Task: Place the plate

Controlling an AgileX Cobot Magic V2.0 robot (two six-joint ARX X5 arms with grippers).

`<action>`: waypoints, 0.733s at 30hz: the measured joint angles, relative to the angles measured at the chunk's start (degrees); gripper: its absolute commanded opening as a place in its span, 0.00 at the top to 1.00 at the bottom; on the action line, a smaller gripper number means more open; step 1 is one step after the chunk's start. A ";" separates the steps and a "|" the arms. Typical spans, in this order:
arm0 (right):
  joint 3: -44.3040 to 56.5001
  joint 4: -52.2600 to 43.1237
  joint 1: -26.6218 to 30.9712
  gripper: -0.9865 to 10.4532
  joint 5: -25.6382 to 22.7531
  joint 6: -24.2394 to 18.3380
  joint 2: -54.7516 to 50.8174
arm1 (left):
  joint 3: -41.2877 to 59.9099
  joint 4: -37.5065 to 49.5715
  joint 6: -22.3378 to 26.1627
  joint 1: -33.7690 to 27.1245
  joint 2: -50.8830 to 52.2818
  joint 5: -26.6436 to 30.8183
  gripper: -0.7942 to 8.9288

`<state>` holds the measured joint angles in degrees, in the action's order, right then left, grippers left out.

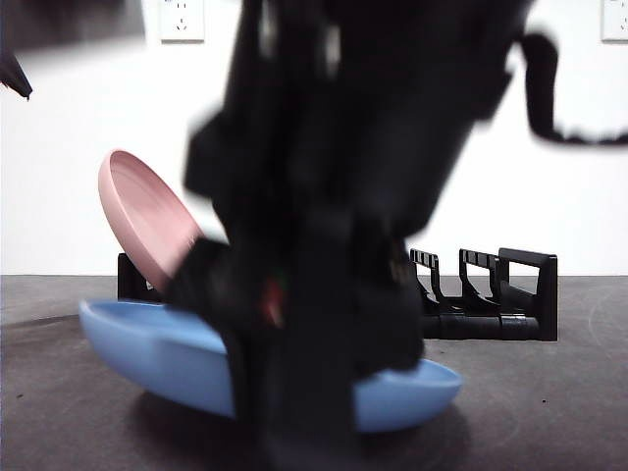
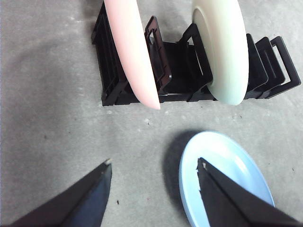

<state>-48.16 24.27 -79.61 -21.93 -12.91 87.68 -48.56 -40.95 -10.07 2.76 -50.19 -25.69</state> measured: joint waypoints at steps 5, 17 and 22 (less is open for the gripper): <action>0.00 0.07 2.62 0.90 -2.12 -2.29 3.02 | 0.00 0.00 0.00 0.00 0.00 0.00 0.62; 0.00 1.05 7.19 0.85 4.59 -4.68 3.15 | 0.00 0.00 0.00 0.00 0.00 0.00 0.62; 0.00 1.29 6.14 0.65 5.90 -4.66 3.15 | 0.00 0.00 0.00 0.00 0.00 0.00 0.62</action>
<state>-48.16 25.56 -73.47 -16.03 -17.56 90.83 -48.56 -40.95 -10.07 2.76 -50.19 -25.69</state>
